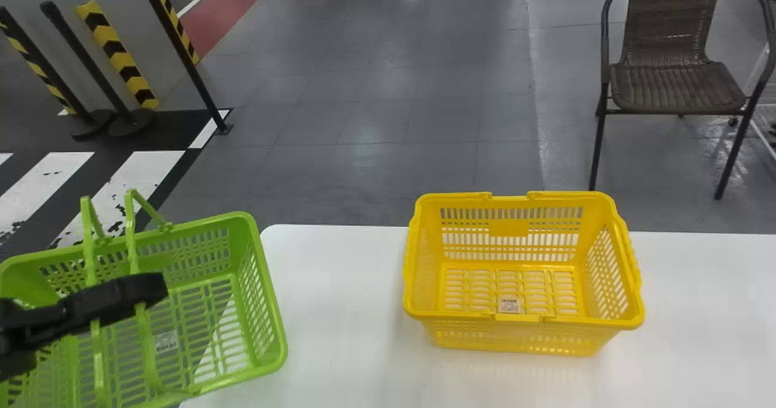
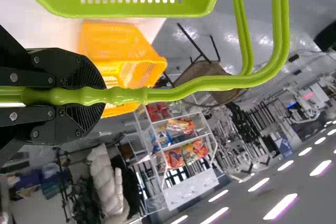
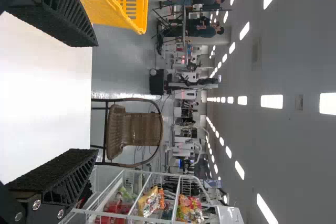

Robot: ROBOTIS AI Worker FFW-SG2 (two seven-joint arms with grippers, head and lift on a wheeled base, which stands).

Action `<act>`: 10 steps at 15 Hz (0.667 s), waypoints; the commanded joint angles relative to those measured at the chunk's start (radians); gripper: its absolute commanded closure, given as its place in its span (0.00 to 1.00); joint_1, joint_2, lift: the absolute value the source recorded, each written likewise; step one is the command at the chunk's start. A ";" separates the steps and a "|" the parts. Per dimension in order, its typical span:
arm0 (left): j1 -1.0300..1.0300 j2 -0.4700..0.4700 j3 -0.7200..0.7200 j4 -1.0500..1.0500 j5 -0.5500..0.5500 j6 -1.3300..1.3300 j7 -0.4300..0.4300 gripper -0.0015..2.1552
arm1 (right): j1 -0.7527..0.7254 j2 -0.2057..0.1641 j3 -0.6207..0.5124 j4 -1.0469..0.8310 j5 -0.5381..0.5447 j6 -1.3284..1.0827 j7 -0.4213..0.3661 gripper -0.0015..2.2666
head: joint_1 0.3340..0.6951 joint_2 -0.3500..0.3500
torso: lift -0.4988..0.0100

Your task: Grasp handle with right gripper to insert into left gripper then lift and swing left to center

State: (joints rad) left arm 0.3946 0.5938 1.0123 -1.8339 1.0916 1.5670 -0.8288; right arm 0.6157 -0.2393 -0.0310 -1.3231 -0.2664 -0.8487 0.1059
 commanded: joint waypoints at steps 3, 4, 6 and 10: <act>0.171 -0.178 0.017 -0.225 0.008 0.004 -0.032 0.99 | -0.010 0.000 -0.029 0.004 -0.014 0.004 0.009 0.04 | 1.00 0.73 | 0.98; 0.190 -0.209 0.011 -0.269 0.014 0.004 -0.032 0.99 | -0.013 0.000 -0.030 0.004 -0.014 0.004 0.009 0.04 | 1.00 0.70 | 0.98; 0.224 -0.261 0.002 -0.373 0.044 0.004 -0.030 0.99 | -0.013 0.000 -0.032 0.004 -0.019 0.004 0.011 0.04 | 1.00 0.55 | 0.98; 0.319 -0.332 -0.018 -0.567 0.120 0.004 0.013 0.99 | -0.011 0.000 -0.035 0.007 -0.024 0.004 0.012 0.04 | 1.00 0.37 | 0.98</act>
State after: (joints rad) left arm 0.6784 0.2877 1.0026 -2.3322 1.1940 1.5670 -0.8236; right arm 0.6043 -0.2393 -0.0646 -1.3168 -0.2888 -0.8443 0.1174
